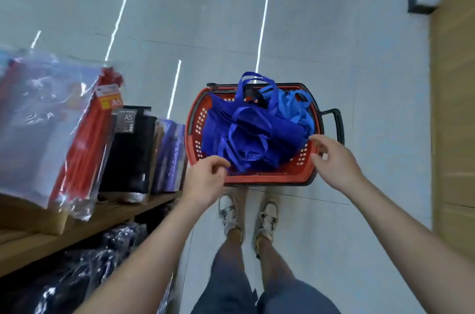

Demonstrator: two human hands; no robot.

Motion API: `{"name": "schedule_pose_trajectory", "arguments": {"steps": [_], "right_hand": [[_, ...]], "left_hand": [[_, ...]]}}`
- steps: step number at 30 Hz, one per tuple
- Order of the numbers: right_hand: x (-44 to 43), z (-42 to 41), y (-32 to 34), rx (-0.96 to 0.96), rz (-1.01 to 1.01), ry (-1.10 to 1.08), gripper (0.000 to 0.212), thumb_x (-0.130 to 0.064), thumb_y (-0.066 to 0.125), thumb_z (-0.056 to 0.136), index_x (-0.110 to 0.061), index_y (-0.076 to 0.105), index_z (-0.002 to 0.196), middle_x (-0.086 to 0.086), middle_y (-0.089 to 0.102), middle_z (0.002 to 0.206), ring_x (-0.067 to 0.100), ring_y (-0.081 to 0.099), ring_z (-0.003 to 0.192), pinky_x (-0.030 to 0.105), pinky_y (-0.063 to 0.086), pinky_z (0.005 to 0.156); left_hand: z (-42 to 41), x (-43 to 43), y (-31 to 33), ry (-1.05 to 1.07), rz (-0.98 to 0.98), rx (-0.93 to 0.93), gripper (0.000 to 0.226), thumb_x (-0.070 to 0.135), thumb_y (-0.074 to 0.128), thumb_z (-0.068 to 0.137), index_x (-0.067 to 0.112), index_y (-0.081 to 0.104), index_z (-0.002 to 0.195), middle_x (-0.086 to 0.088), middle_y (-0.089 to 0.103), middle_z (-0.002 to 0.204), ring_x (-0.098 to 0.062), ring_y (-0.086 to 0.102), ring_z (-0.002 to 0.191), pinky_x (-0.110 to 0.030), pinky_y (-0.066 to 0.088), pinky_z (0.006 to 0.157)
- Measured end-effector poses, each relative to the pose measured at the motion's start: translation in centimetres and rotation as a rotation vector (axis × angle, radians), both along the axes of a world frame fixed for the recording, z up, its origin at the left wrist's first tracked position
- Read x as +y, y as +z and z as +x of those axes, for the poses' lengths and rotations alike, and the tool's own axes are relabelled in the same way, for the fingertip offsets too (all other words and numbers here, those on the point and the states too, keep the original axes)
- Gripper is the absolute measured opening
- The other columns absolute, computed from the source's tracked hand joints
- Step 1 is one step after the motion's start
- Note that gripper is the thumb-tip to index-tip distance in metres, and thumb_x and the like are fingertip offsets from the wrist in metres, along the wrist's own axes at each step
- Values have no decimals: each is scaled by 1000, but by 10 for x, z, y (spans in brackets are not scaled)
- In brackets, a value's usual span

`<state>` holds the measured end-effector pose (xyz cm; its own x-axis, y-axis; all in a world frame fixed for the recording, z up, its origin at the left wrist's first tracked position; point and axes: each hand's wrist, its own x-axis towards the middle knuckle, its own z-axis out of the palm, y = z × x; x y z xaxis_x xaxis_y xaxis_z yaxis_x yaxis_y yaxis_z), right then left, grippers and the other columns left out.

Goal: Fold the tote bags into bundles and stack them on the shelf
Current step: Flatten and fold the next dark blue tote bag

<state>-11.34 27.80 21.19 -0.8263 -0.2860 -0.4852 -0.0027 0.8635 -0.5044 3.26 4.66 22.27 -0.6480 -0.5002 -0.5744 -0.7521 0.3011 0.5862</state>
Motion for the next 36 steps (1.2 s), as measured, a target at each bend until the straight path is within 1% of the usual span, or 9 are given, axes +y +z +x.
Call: {"name": "schedule_pose_trajectory", "arguments": {"steps": [7, 14, 16, 20, 22, 26, 29, 31, 36], "right_hand": [[-17, -46, -128, -8, 82, -12, 59, -15, 60, 89, -23, 41, 144, 9, 48, 138, 26, 49, 123, 32, 39, 101], [-77, -45, -218, -134, -1, 431, 77, -38, 64, 89, -43, 17, 150, -5, 29, 146, 20, 40, 129, 37, 44, 102], [-92, -38, -237, -220, -16, 473, 90, -44, 70, 83, -47, 9, 150, -6, 21, 151, 20, 32, 135, 37, 41, 105], [-102, -14, -252, -377, -24, 482, 119, -56, 79, 67, -51, -10, 147, -9, 8, 157, 21, 21, 142, 45, 38, 108], [-109, -5, -245, -388, -55, 438, 126, -54, 82, 64, -54, -16, 144, -9, 8, 158, 20, 22, 142, 49, 39, 107], [-118, -11, -226, -182, -229, 102, 78, -29, 69, 81, -44, 27, 146, -4, 53, 133, 15, 54, 116, 39, 49, 94], [-114, -49, -196, -72, -382, -125, 18, -13, 57, 87, -25, 69, 93, -9, 64, 72, 11, 61, 74, 29, 49, 74], [-110, -81, -167, -141, -462, -239, 18, -9, 53, 84, -17, 67, 75, 0, 52, 54, 17, 51, 57, 34, 41, 63], [-88, -142, -95, -146, -482, -180, 22, -13, 46, 64, -17, 66, 55, 15, 52, 54, 25, 45, 56, 36, 36, 60]], "left_hand": [[-89, -22, -149, -101, -58, -112, 35, 15, 61, 85, 18, 64, 120, -7, 66, 110, -24, 61, 104, -31, 46, 88], [-104, -43, -280, 133, 84, -455, 80, 32, 65, 87, 8, 20, 150, -18, 43, 146, -38, 44, 130, -41, 39, 106], [-100, -41, -302, 272, 259, -497, 77, 27, 71, 82, 6, 29, 144, -20, 50, 137, -37, 53, 120, -42, 45, 102], [-102, -29, -304, 431, 358, -276, 8, 18, 65, 87, 11, 61, 85, -10, 68, 84, -26, 64, 78, -36, 53, 72], [-117, -25, -283, 374, 332, -175, 25, 30, 57, 95, 10, 59, 80, -5, 64, 72, -19, 61, 67, -32, 49, 64], [-150, -26, -229, 379, 572, 52, 25, 29, 49, 100, 13, 60, 84, 0, 47, 61, -9, 42, 51, -21, 35, 51], [-169, -43, -190, 374, 629, 123, 27, 37, 52, 98, 18, 68, 86, -2, 62, 77, -12, 57, 69, -25, 46, 64], [-174, -62, -178, 390, 425, 244, 12, 29, 62, 89, 20, 68, 95, 1, 65, 91, -12, 60, 85, -29, 50, 77], [-187, -95, -174, -284, -348, 17, 86, 8, 68, 63, 31, 39, 141, -1, 34, 148, -29, 33, 135, -44, 32, 110]]}}
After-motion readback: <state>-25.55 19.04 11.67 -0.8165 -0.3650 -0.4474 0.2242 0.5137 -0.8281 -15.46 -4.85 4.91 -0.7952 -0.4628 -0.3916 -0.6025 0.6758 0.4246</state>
